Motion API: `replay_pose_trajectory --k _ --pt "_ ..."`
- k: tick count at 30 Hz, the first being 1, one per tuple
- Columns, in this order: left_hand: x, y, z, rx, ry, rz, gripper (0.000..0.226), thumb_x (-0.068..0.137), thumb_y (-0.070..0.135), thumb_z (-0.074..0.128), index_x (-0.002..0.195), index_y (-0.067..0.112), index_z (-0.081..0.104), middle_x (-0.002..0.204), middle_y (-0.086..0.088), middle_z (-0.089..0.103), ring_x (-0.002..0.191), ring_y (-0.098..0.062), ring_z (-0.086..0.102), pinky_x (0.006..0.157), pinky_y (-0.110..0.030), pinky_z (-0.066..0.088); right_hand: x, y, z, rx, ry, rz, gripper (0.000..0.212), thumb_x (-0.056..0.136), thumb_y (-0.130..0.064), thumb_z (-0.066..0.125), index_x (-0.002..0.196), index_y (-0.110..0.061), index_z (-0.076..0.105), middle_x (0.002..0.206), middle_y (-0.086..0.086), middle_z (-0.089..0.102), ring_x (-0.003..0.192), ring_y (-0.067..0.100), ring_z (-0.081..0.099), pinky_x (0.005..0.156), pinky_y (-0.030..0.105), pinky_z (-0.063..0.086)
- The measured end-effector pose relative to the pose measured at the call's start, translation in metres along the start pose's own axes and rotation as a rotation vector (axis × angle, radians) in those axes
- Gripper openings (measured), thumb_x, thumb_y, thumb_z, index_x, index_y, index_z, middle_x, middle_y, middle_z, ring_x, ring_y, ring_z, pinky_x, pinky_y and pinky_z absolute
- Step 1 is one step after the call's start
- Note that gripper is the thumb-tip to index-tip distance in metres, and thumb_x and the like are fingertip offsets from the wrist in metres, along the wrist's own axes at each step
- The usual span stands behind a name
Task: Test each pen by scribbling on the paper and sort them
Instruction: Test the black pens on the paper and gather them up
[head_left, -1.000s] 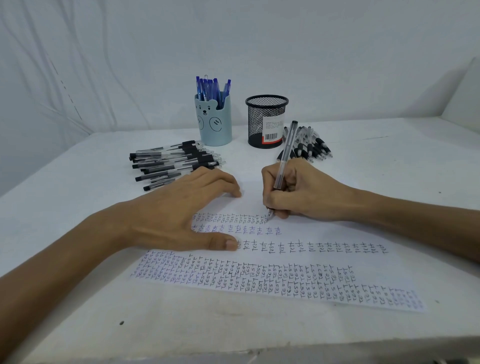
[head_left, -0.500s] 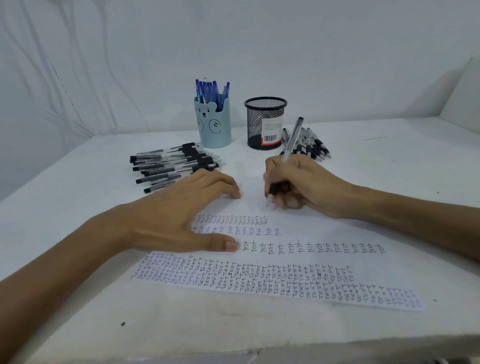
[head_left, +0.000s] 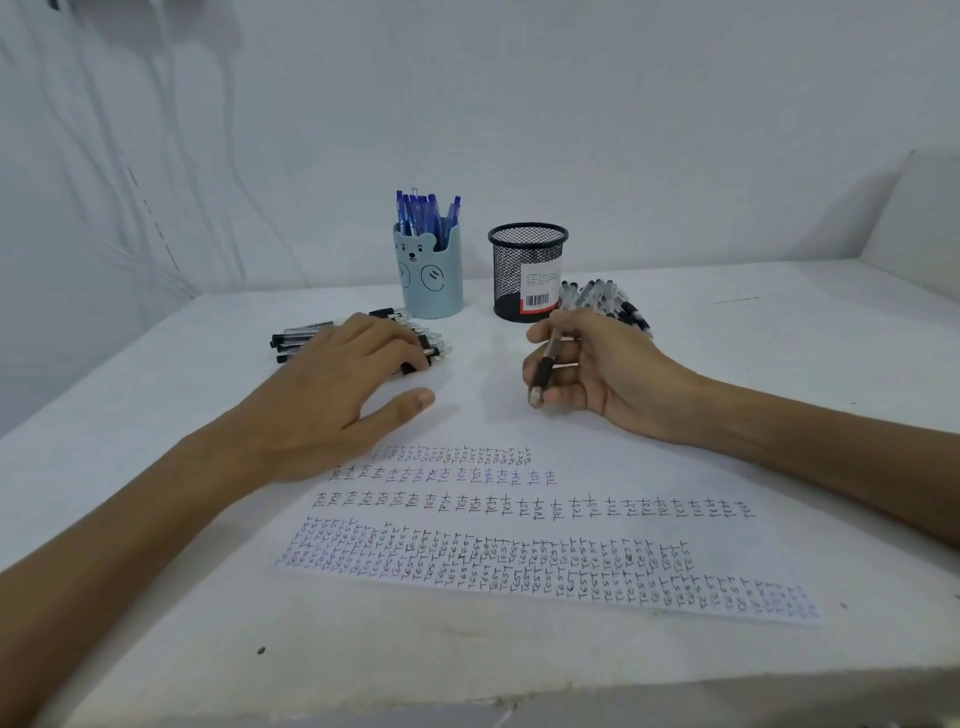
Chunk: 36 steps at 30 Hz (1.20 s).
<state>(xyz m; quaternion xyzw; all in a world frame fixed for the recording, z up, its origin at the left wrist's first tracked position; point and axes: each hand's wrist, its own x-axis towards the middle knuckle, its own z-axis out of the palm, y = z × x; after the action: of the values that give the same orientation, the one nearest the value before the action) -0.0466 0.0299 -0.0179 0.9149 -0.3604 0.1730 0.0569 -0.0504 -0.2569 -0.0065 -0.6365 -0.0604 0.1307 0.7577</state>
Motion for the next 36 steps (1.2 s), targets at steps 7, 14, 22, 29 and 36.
replay_pose_trajectory --k 7,14,22,29,36 --pt "-0.001 -0.013 0.002 0.115 0.044 -0.071 0.051 0.099 0.057 0.038 0.127 0.021 0.060 0.131 0.006 0.058 0.124 -0.018 0.049 0.100 -0.037 0.041 0.009 -0.019 -0.007 -0.259 0.114 -0.055 0.024 0.104 -0.024 0.055 0.094 -0.004 0.062 0.068 0.014 0.071 0.051 0.018 0.067 0.049 0.018 0.053" --pt "-0.001 -0.015 0.004 0.096 0.055 -0.073 0.049 0.096 0.054 0.041 0.126 0.021 0.059 0.130 0.006 0.058 0.122 -0.019 0.049 0.097 -0.038 0.042 0.054 -0.037 -0.050 -0.928 0.471 -0.239 0.030 0.099 -0.035 0.062 0.104 -0.005 0.060 0.072 0.007 0.073 0.052 0.011 0.060 0.042 0.022 0.041" --pt "-0.002 -0.018 0.008 0.114 0.062 -0.077 0.048 0.095 0.054 0.041 0.125 0.021 0.059 0.128 0.006 0.058 0.119 -0.018 0.049 0.094 -0.032 0.038 0.089 -0.042 -0.065 -1.344 0.517 -0.140 0.049 0.097 -0.030 0.061 0.061 -0.010 0.034 0.058 0.006 0.041 0.064 0.028 0.046 0.048 0.030 0.028" --pt "-0.001 -0.021 0.008 0.160 0.084 -0.154 0.044 0.093 0.050 0.039 0.118 0.020 0.060 0.116 0.006 0.062 0.109 -0.021 0.053 0.085 -0.039 0.043 0.092 -0.039 -0.065 -1.356 0.546 -0.133 0.049 0.098 -0.035 0.059 0.064 -0.010 0.033 0.063 0.006 0.041 0.057 0.021 0.040 0.048 0.029 0.026" --pt "0.000 -0.022 0.009 0.163 0.151 -0.237 0.025 0.091 0.022 0.071 0.112 0.010 0.064 0.105 -0.005 0.063 0.096 -0.030 0.057 0.077 -0.042 0.048 0.084 -0.036 -0.055 -1.387 0.545 -0.143 0.044 0.098 -0.034 0.057 0.122 0.002 0.056 0.115 0.020 0.060 0.103 0.037 0.060 0.073 0.036 0.048"
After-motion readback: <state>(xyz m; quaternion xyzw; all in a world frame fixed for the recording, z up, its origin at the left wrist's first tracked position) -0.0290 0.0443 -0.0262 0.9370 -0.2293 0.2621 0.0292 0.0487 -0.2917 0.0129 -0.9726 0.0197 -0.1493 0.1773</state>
